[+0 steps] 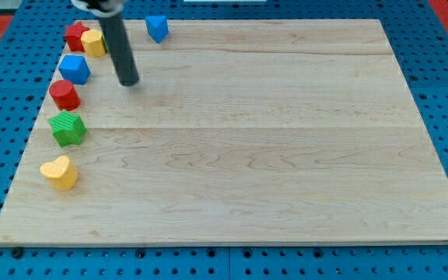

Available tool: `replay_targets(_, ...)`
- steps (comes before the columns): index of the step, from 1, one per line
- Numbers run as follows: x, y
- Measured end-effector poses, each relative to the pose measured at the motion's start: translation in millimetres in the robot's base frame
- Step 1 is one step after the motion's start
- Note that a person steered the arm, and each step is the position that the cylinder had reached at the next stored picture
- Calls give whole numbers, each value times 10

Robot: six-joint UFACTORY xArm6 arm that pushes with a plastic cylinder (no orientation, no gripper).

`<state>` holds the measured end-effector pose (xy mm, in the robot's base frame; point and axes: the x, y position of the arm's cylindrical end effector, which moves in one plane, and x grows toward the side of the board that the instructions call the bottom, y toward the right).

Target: Push the yellow heart below the green star

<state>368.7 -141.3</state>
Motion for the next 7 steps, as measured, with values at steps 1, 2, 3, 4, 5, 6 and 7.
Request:
replay_targets(1,472,-239)
replay_targets(2,774,-441)
replay_targets(3,956,-810)
replay_targets(4,972,-948)
replay_targets(5,931,-102)
replay_targets(6,1588,339)
replay_targets(7,1822,-237)
